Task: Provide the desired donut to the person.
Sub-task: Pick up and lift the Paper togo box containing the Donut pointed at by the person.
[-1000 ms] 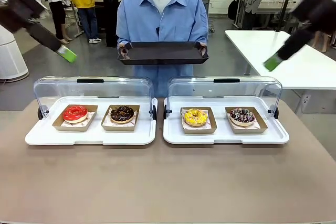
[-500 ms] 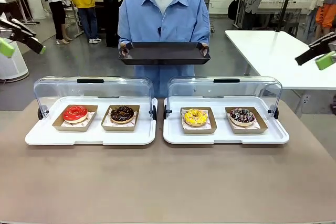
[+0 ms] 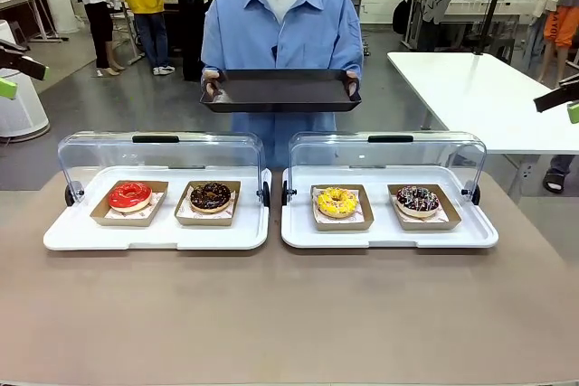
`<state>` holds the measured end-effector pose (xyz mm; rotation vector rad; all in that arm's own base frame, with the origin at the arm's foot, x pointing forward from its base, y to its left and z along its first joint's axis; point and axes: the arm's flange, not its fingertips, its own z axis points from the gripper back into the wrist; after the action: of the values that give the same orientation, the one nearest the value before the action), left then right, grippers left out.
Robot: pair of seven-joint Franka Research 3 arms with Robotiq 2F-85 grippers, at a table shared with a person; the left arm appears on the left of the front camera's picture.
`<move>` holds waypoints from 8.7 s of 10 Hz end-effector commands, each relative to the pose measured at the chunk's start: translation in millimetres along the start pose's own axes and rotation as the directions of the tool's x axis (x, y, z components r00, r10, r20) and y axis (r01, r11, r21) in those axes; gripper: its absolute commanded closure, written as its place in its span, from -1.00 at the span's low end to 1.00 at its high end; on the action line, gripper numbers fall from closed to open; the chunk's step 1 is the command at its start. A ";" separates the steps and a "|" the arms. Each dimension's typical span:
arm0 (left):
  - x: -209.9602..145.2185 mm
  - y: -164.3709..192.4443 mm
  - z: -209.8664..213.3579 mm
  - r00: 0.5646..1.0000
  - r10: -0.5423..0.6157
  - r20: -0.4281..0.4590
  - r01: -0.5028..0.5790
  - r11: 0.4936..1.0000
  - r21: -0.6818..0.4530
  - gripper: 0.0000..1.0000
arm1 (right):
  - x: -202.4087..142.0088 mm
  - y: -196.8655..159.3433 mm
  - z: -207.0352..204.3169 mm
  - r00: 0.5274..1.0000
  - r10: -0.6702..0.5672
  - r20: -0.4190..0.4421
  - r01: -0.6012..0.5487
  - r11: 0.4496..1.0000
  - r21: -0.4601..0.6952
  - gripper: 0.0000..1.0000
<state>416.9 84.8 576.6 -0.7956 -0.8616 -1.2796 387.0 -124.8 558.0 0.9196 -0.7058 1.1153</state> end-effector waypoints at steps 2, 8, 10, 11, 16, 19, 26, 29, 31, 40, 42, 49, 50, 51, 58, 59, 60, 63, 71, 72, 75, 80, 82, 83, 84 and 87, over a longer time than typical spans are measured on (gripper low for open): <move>-6.5 -8.0 -0.4 1.000 0.011 0.017 -0.012 0.999 0.052 -1.00 | -7.1 2.7 13.2 0.998 0.017 0.064 -0.016 1.000 -0.025 -1.00; -16.4 -10.0 18.6 0.997 0.069 0.019 -0.071 0.985 0.155 -1.00 | -22.7 2.1 26.1 0.997 -0.002 0.073 0.008 0.997 -0.078 -1.00; -20.4 -12.1 23.9 0.996 0.079 0.038 -0.084 0.983 0.160 -1.00 | -23.0 2.0 24.4 0.998 -0.001 0.064 0.006 0.997 -0.079 -1.00; -20.3 -12.0 25.6 0.996 0.077 0.035 -0.082 0.983 0.162 -1.00 | -21.5 2.5 22.0 0.998 0.005 0.058 0.000 0.997 -0.080 -1.00; -22.0 -7.2 26.9 0.998 0.062 0.004 -0.062 0.989 0.135 -1.00 | -21.1 4.3 29.2 0.998 -0.020 0.051 0.024 0.998 -0.066 -1.00; -22.0 -7.2 26.9 0.998 0.062 0.004 -0.062 0.989 0.135 -1.00 | -21.1 4.3 29.2 0.998 -0.020 0.051 0.024 0.998 -0.066 -1.00; -22.0 -7.2 26.9 0.998 0.062 0.004 -0.062 0.989 0.135 -1.00 | -21.1 4.3 29.2 0.998 -0.020 0.051 0.024 0.998 -0.066 -1.00; -22.0 -7.2 26.9 0.998 0.062 0.004 -0.062 0.989 0.135 -1.00 | -21.1 4.3 29.2 0.998 -0.020 0.051 0.024 0.998 -0.066 -1.00; -22.0 -7.2 26.9 0.998 0.062 0.004 -0.062 0.989 0.135 -1.00 | -21.1 4.3 29.2 0.998 -0.020 0.051 0.024 0.998 -0.066 -1.00; -22.0 -7.2 26.9 0.998 0.062 0.004 -0.062 0.989 0.135 -1.00 | -21.2 4.8 29.8 0.999 -0.021 0.048 0.025 0.997 -0.070 -1.00; -22.0 -7.2 26.9 0.998 0.062 0.004 -0.062 0.989 0.135 -1.00 | 6.4 17.0 -6.5 0.964 0.034 -0.264 -0.048 0.998 -0.044 -1.00; -22.0 -7.2 26.9 0.998 0.062 0.004 -0.062 0.989 0.135 -1.00 | 3.1 -18.5 -144.1 0.701 0.156 -0.696 -0.282 0.957 -0.070 -1.00; -22.0 -7.2 26.9 0.998 0.062 0.004 -0.062 0.989 0.135 -1.00 | -2.7 -28.4 -158.1 0.678 0.153 -0.719 -0.281 0.958 -0.061 -1.00; -22.0 -7.2 26.9 0.998 0.062 0.004 -0.062 0.989 0.135 -1.00 | -8.0 -39.2 -169.5 0.657 0.154 -0.738 -0.292 0.954 -0.061 -1.00; -22.0 -7.2 26.9 0.998 0.062 0.004 -0.062 0.989 0.135 -1.00 | -26.1 -55.4 -188.5 0.648 0.170 -0.743 -0.283 0.959 -0.028 -1.00; -22.0 -7.2 26.9 0.998 0.062 0.004 -0.062 0.989 0.135 -1.00 | -26.1 -55.4 -188.5 0.648 0.170 -0.743 -0.283 0.959 -0.028 -1.00; -22.0 -7.2 26.9 0.998 0.062 0.004 -0.062 0.989 0.135 -1.00 | -26.1 -55.4 -188.5 0.648 0.170 -0.743 -0.283 0.959 -0.028 -1.00; -22.0 -7.2 26.9 0.998 0.062 0.004 -0.062 0.989 0.135 -1.00 | -25.7 -45.9 -190.2 0.598 0.193 -0.778 -0.338 0.941 -0.026 -1.00; -22.0 -7.2 26.9 0.998 0.062 0.004 -0.062 0.989 0.135 -1.00 | -54.9 -54.4 -231.5 0.494 0.165 -0.854 -0.415 0.907 -0.065 -1.00; -22.0 -7.2 26.9 0.998 0.062 0.004 -0.062 0.989 0.135 -1.00 | -59.8 -61.8 -233.5 0.486 0.172 -0.857 -0.421 0.905 -0.057 -1.00; -22.0 -7.2 26.9 0.998 0.062 0.004 -0.062 0.989 0.135 -1.00 | -69.6 -88.3 -243.7 0.485 0.202 -0.851 -0.412 0.911 -0.019 -1.00; -22.0 -7.2 26.9 0.998 0.062 0.004 -0.062 0.989 0.135 -1.00 | -72.9 -97.6 -250.8 0.471 0.176 -0.865 -0.391 0.920 -0.026 -1.00; -22.0 -7.2 26.9 0.998 0.062 0.004 -0.062 0.989 0.135 -1.00 | -72.9 -97.6 -250.8 0.471 0.176 -0.865 -0.391 0.920 -0.026 -1.00; -22.0 -7.2 26.9 0.998 0.062 0.004 -0.062 0.989 0.135 -1.00 | -72.9 -97.6 -250.8 0.471 0.176 -0.865 -0.391 0.920 -0.026 -1.00; -22.0 -7.2 26.9 0.998 0.062 0.004 -0.062 0.989 0.135 -1.00 | -69.9 -100.4 -252.8 0.471 0.172 -0.865 -0.391 0.920 -0.029 -1.00; -22.0 -7.2 26.9 0.998 0.062 0.004 -0.062 0.989 0.135 -1.00 | -80.8 -114.7 -250.7 0.472 0.209 -0.857 -0.392 0.920 0.008 -1.00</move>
<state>405.9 117.0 568.6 -0.7125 -0.9045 -1.1534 469.6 52.0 351.0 -0.0453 -0.1128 1.5846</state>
